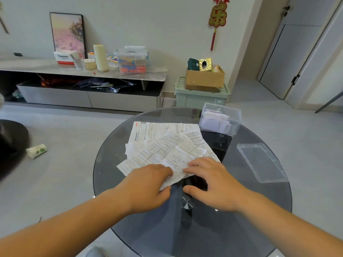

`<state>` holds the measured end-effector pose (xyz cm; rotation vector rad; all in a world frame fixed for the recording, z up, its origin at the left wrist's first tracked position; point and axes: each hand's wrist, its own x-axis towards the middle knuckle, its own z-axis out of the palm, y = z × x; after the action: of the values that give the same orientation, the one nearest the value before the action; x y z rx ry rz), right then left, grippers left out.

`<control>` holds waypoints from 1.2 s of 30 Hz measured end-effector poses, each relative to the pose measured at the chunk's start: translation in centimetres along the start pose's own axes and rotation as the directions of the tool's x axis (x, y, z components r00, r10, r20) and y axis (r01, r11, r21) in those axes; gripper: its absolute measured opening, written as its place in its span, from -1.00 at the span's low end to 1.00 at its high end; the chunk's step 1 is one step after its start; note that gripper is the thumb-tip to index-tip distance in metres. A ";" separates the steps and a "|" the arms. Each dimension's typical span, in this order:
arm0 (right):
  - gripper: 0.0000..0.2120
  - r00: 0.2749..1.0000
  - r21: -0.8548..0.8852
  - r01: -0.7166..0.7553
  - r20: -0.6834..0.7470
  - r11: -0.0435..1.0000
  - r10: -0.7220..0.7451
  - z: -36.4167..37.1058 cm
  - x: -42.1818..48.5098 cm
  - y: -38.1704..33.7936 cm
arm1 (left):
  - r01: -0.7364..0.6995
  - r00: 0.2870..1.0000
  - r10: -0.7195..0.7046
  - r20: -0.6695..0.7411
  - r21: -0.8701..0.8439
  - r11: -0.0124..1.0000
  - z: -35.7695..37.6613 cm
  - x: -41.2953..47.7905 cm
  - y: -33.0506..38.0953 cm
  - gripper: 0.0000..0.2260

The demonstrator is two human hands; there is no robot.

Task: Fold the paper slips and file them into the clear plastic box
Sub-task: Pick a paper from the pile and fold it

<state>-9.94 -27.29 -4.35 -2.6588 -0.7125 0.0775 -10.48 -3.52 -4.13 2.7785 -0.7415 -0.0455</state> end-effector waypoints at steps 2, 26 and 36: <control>-0.40 1.000 0.059 0.027 0.006 0.998 -0.027 -0.1 -0.1 -0.4 | 0.010 1.000 -0.011 -0.007 -0.053 0.999 0.0 0.1 0.3 -0.70; -0.86 0.872 0.633 -0.279 -0.148 0.722 0.466 -0.5 -1.2 1.2 | 0.224 0.973 -0.200 0.112 -0.636 0.738 -2.8 1.1 -4.4 -0.79; -0.54 0.919 -0.026 -0.131 -0.379 0.991 0.112 0.8 -0.4 1.2 | 0.393 0.905 -0.425 0.017 -0.415 0.821 -0.6 4.5 -2.5 -0.67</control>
<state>-9.83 -28.10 -5.56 -2.6491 -0.4264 -0.4150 -5.33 -3.52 -4.03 2.4566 -0.0784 -0.1581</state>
